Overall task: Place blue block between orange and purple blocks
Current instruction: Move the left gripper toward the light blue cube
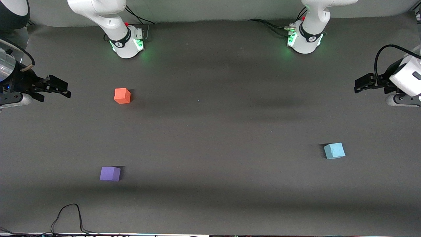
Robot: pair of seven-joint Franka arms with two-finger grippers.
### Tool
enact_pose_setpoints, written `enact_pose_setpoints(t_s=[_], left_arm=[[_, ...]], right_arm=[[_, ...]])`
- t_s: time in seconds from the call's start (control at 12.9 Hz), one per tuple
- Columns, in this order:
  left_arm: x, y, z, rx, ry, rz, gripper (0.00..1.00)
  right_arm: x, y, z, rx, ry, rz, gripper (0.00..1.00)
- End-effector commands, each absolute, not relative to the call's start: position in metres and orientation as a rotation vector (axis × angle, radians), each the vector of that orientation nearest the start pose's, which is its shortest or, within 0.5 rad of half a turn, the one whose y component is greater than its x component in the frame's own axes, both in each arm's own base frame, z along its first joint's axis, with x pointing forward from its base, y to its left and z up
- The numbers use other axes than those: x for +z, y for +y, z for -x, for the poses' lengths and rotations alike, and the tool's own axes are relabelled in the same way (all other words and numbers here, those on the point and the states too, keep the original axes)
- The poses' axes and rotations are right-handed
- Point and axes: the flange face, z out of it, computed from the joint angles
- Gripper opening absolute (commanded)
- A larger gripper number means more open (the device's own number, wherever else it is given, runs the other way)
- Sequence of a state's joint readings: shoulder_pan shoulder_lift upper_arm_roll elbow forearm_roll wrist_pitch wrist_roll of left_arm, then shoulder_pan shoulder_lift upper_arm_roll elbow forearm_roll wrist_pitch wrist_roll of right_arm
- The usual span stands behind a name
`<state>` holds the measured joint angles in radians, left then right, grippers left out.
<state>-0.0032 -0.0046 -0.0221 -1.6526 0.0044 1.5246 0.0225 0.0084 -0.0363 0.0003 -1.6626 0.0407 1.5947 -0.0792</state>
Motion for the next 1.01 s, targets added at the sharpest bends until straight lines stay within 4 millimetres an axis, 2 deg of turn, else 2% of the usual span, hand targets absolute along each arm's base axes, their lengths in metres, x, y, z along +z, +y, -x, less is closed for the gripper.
enact_pose_setpoints(t_s=[0.0,0.31,0.47,0.54,0.78,0.93], left_arm=[[0.592,-0.017,-0.537,0.188,0.055,3.141,1.0],[0.582,-0.008,-0.543,0.207,0.055,3.139,1.0],[0.565,0.009,-0.556,0.188,0.014,3.14,1.0],[0.552,0.019,-0.566,0.167,-0.01,3.145,1.0],[0.493,0.04,-0.599,0.166,-0.001,3.146,1.0],[0.447,0.042,-0.613,0.149,-0.004,3.146,1.0]], right_arm=[[0.608,0.009,-0.541,0.047,-0.164,3.092,1.0],[0.608,0.009,-0.54,0.049,-0.162,3.091,1.0],[0.609,0.009,-0.54,0.047,-0.162,3.092,1.0],[0.608,0.01,-0.54,0.049,-0.164,3.092,1.0],[0.608,0.011,-0.54,0.049,-0.169,3.092,1.0],[0.605,0.011,-0.542,0.054,-0.166,3.092,1.0]])
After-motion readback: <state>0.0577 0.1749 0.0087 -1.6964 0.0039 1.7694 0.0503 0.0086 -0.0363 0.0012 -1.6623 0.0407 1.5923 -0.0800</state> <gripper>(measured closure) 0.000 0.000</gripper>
